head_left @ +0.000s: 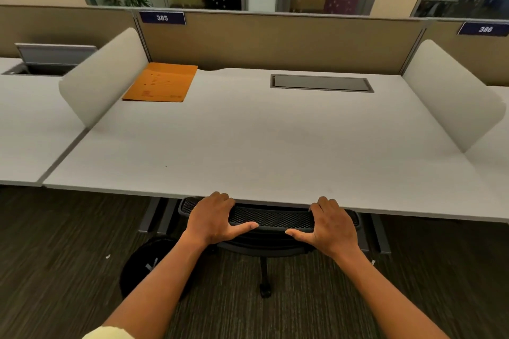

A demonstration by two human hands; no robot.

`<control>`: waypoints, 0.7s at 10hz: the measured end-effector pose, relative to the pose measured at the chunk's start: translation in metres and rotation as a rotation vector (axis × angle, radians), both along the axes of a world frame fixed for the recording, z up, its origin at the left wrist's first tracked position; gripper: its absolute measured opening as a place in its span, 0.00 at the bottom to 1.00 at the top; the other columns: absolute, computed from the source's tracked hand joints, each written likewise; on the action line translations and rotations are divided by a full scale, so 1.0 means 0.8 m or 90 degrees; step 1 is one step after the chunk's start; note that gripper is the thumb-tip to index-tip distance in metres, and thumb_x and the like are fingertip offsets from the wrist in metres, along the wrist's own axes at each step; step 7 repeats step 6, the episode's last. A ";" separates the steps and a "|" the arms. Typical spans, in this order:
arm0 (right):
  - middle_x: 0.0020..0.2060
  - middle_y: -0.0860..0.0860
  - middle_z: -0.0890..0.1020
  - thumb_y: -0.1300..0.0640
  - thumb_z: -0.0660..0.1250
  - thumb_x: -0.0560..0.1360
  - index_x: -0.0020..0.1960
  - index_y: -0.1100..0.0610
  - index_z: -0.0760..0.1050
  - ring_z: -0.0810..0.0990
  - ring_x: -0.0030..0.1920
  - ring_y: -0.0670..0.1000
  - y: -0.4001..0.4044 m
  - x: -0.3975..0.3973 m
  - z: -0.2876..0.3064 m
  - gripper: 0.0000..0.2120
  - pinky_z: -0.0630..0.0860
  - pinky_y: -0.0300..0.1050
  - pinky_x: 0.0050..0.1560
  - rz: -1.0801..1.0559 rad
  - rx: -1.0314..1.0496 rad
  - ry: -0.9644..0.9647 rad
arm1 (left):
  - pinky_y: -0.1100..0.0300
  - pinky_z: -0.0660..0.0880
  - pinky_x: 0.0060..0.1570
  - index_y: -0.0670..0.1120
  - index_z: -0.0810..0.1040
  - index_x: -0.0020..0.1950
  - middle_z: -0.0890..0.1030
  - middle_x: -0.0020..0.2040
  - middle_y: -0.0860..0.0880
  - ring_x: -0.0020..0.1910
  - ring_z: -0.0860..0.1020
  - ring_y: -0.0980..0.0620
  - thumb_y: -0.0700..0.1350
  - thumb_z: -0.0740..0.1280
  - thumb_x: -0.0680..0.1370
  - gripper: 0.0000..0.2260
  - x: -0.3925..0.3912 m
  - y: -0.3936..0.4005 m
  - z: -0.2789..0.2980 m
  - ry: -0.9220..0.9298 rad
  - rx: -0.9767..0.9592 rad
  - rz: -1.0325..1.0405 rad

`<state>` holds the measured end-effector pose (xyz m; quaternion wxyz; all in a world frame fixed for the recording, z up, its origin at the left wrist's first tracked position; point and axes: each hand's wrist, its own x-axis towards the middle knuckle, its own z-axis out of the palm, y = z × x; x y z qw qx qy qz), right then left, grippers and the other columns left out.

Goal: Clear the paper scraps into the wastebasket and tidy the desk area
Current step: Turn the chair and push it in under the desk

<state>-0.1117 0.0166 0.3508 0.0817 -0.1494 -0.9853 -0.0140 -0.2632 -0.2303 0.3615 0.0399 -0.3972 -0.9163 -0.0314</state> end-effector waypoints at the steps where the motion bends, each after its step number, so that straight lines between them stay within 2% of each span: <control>1: 0.39 0.50 0.77 0.18 0.46 0.64 0.42 0.56 0.77 0.74 0.38 0.51 0.000 0.000 0.002 0.44 0.74 0.44 0.34 0.008 0.006 0.003 | 0.58 0.70 0.40 0.49 0.76 0.42 0.77 0.40 0.52 0.41 0.73 0.52 0.81 0.47 0.66 0.38 0.000 0.000 0.001 -0.001 0.006 -0.001; 2: 0.42 0.50 0.77 0.17 0.43 0.63 0.45 0.56 0.77 0.75 0.42 0.51 -0.003 0.001 0.010 0.46 0.74 0.44 0.38 0.010 -0.001 -0.011 | 0.58 0.71 0.43 0.49 0.76 0.45 0.78 0.43 0.52 0.44 0.74 0.52 0.81 0.46 0.65 0.40 0.002 0.000 0.003 -0.015 -0.004 -0.003; 3: 0.48 0.50 0.78 0.17 0.41 0.62 0.53 0.55 0.77 0.75 0.49 0.51 -0.006 0.003 0.018 0.48 0.75 0.44 0.46 0.008 -0.039 -0.023 | 0.57 0.73 0.52 0.48 0.77 0.55 0.79 0.49 0.51 0.50 0.75 0.51 0.80 0.47 0.67 0.41 0.006 -0.003 0.010 -0.049 0.035 0.000; 4: 0.52 0.50 0.78 0.20 0.47 0.67 0.60 0.54 0.76 0.76 0.53 0.51 -0.015 0.012 0.029 0.44 0.76 0.46 0.52 0.001 -0.073 0.017 | 0.55 0.72 0.61 0.46 0.73 0.65 0.78 0.59 0.49 0.60 0.74 0.50 0.75 0.54 0.71 0.38 0.022 -0.010 0.015 -0.050 0.118 0.000; 5: 0.49 0.49 0.79 0.27 0.50 0.73 0.57 0.54 0.77 0.77 0.50 0.49 -0.028 0.027 0.040 0.34 0.76 0.45 0.50 0.013 -0.041 0.083 | 0.57 0.74 0.53 0.46 0.75 0.59 0.77 0.53 0.49 0.53 0.74 0.50 0.68 0.58 0.74 0.28 0.049 -0.024 0.023 0.036 0.168 -0.002; 6: 0.45 0.48 0.80 0.32 0.52 0.75 0.52 0.53 0.78 0.78 0.46 0.49 -0.049 0.048 0.049 0.28 0.76 0.42 0.45 0.006 -0.060 0.111 | 0.59 0.72 0.42 0.48 0.74 0.49 0.74 0.44 0.51 0.43 0.72 0.52 0.64 0.60 0.76 0.19 0.087 -0.039 0.027 0.044 0.216 0.015; 7: 0.45 0.48 0.80 0.32 0.52 0.75 0.52 0.53 0.78 0.78 0.46 0.49 -0.049 0.048 0.049 0.28 0.76 0.42 0.45 0.006 -0.060 0.111 | 0.59 0.72 0.42 0.48 0.74 0.49 0.74 0.44 0.51 0.43 0.72 0.52 0.64 0.60 0.76 0.19 0.087 -0.039 0.027 0.044 0.216 0.015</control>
